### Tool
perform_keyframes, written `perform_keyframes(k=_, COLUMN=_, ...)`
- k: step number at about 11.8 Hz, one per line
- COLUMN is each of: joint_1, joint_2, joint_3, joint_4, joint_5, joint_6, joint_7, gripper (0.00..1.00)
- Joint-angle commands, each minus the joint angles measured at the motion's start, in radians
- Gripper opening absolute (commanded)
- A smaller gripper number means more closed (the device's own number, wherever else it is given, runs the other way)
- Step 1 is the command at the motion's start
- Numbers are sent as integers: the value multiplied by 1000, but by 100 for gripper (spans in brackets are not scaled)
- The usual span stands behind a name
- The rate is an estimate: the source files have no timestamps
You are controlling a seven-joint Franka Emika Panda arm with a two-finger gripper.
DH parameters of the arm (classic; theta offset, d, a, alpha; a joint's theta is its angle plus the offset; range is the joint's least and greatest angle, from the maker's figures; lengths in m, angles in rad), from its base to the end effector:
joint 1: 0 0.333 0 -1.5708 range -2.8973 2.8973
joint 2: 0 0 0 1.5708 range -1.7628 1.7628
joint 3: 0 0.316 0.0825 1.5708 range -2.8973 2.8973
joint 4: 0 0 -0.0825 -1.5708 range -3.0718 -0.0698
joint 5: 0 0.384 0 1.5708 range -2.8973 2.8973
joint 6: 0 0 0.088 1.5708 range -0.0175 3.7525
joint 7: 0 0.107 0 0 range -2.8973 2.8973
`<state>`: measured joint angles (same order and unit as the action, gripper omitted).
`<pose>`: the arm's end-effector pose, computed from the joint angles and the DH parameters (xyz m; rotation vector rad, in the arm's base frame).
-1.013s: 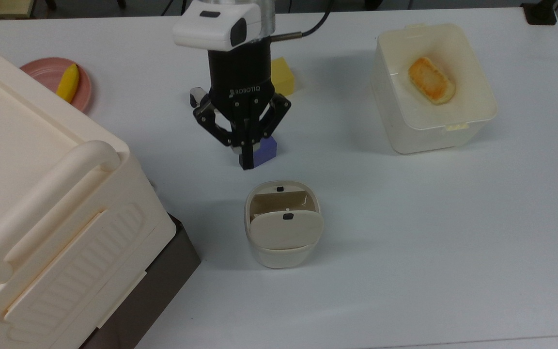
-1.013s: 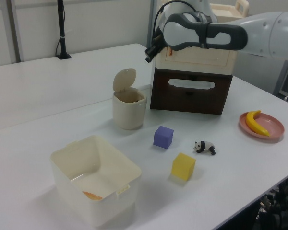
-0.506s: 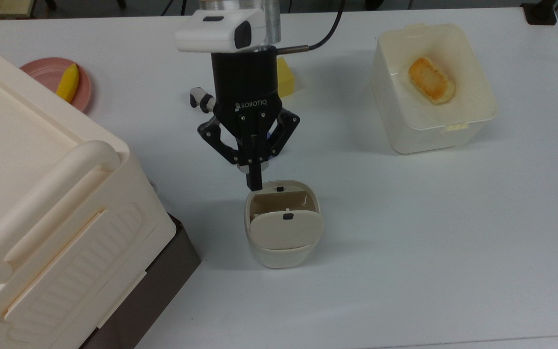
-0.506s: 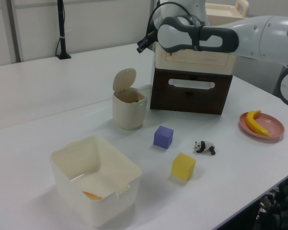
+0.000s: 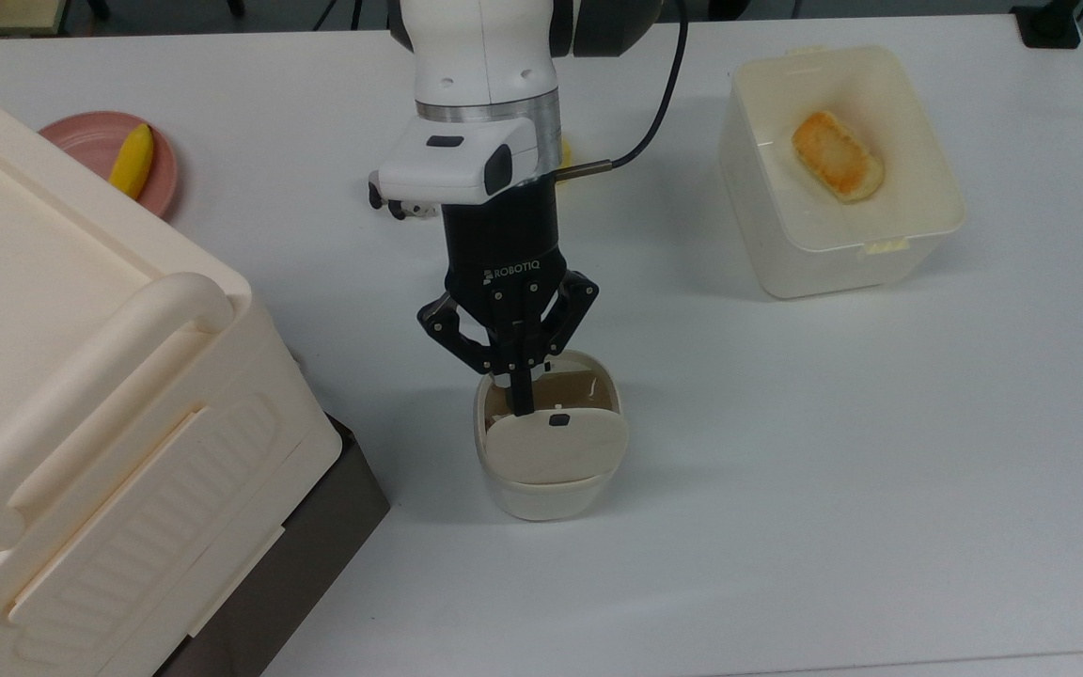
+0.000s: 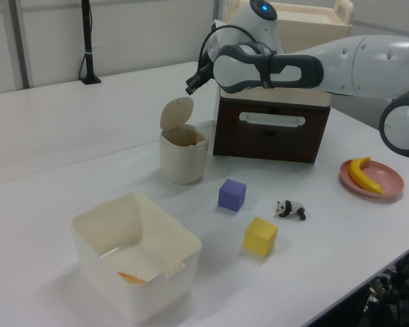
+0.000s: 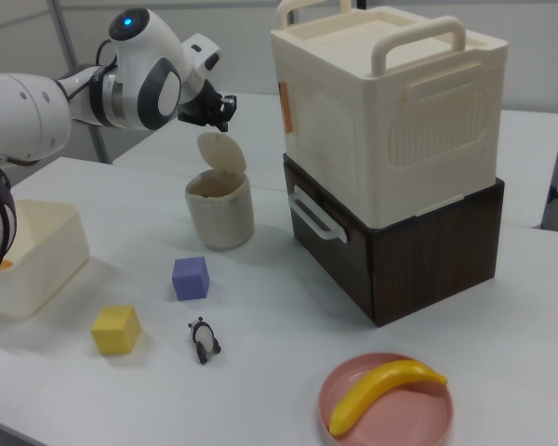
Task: Close the trash can
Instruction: 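Lower the gripper against the back of the raised lid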
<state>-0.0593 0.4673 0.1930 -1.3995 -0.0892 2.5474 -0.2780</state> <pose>0.7386 0.0688 0.5220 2.8514 0.6024 1.0436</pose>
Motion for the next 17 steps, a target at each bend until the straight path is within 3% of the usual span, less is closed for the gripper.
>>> perform_keyframes(k=1, joint_1=-27, joint_2=7, joint_3=40, joint_4=14, joint_5=22, joint_6=16, joint_7=-38, gripper=0)
perform_keyframes(k=9, joint_1=-40, joint_2=68, joint_3=95, joint_4=74, joint_5=22, joint_6=62, joint_7=-75, gripper=0)
perform_keyframes(k=17, joint_1=-48, joint_2=86, joint_3=97, joint_4=65, joint_5=22, joint_6=96, joint_7=-67, gripper=0)
